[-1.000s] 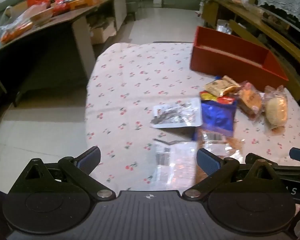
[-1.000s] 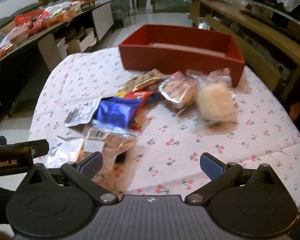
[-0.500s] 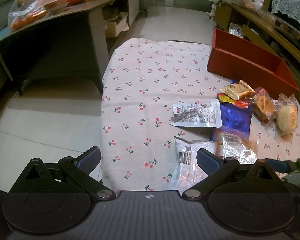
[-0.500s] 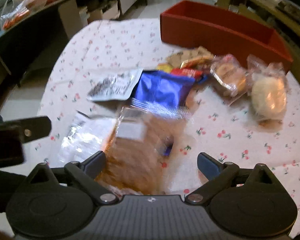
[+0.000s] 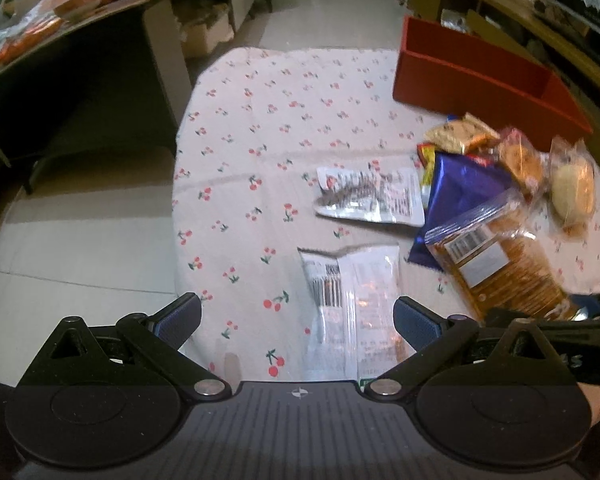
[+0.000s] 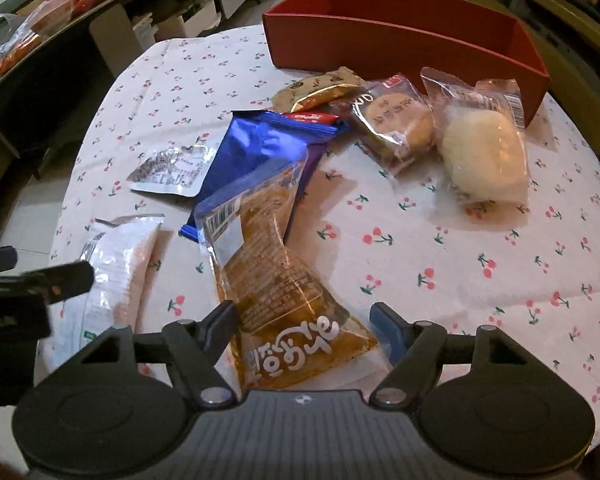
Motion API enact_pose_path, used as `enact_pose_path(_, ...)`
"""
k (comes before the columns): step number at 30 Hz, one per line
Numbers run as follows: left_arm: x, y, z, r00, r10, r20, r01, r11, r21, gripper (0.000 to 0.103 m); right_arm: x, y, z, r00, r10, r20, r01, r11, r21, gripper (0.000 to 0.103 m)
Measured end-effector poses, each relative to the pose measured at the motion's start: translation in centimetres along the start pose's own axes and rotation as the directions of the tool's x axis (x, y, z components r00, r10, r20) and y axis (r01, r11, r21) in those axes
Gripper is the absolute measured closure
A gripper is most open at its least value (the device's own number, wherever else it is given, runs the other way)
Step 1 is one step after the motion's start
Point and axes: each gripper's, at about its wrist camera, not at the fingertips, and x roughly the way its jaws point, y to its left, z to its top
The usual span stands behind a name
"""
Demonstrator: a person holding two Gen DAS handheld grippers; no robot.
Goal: Organize snacks
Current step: 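Reach the left gripper to the white snack bag while the right reaches the brown bread bag, then close the left gripper on the white snack bag while the right grips the brown bread bag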
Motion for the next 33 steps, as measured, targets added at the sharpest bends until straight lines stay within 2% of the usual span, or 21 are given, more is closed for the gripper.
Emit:
enact_pose_path(4,0.8,-1.2,-0.4,1.000,0.012,-0.022,-0.011,0.999,0.051,0.000,-0.2,0.0,0.6,1.000,-0.002,-0.001,0.002,1.000,-0.028,0.020)
enact_pose_path(5,1.1,-1.7,-0.5,0.999,0.019,-0.026,-0.017,0.997,0.072,0.000,-0.2,0.1,0.8,1.000,-0.001,-0.007,0.001,0.999,-0.049,0.015)
enact_pose_path(8,2.0,-2.3,-0.6,0.998,0.055,-0.041,-0.050,0.993,0.105,0.001,0.7,0.8,1.3,0.999,-0.046,-0.018,0.043,0.990,-0.136,0.012)
enact_pose_path(11,2.5,-1.6,-0.6,0.996,0.059,-0.074,-0.055,0.996,0.065,0.001,1.5,1.4,1.6,0.998,-0.049,-0.026,0.042,0.978,-0.205,0.010)
enact_pose_path(14,3.3,-0.9,-0.6,0.991,0.056,-0.124,-0.053,0.998,0.025,0.003,1.9,1.8,1.9,0.999,-0.043,0.006,0.043,0.962,-0.270,0.009)
enact_pose_path(18,3.5,-0.3,-0.2,0.990,0.005,-0.138,-0.010,0.999,-0.038,0.010,2.5,1.0,2.3,1.000,0.018,-0.015,-0.021,0.975,-0.220,0.009)
enact_pose_path(23,3.1,-0.9,0.0,0.991,-0.028,-0.129,0.027,1.000,-0.015,0.026,1.0,0.5,1.5,0.999,0.052,-0.011,-0.053,0.973,-0.224,0.044)
enact_pose_path(27,2.8,-1.6,0.0,0.992,-0.046,-0.120,0.047,0.999,0.010,0.033,0.2,-1.0,1.0,0.997,0.069,-0.030,-0.074,0.982,-0.176,0.053)
enact_pose_path(29,2.6,-1.8,0.0,0.991,-0.075,-0.111,0.077,0.997,0.012,0.040,-0.2,-1.6,0.5,0.997,0.074,-0.039,-0.079,0.984,-0.162,0.058)
enact_pose_path(31,2.4,-1.9,0.0,0.985,-0.128,-0.112,0.129,0.992,0.001,0.042,-0.4,-2.5,0.1,0.995,0.085,-0.052,-0.091,0.987,-0.136,0.060)
enact_pose_path(33,2.4,-2.4,0.0,0.985,-0.132,-0.110,0.135,0.991,0.021,0.042,-0.5,-3.2,0.0,0.994,0.101,-0.050,-0.106,0.988,-0.108,0.061)
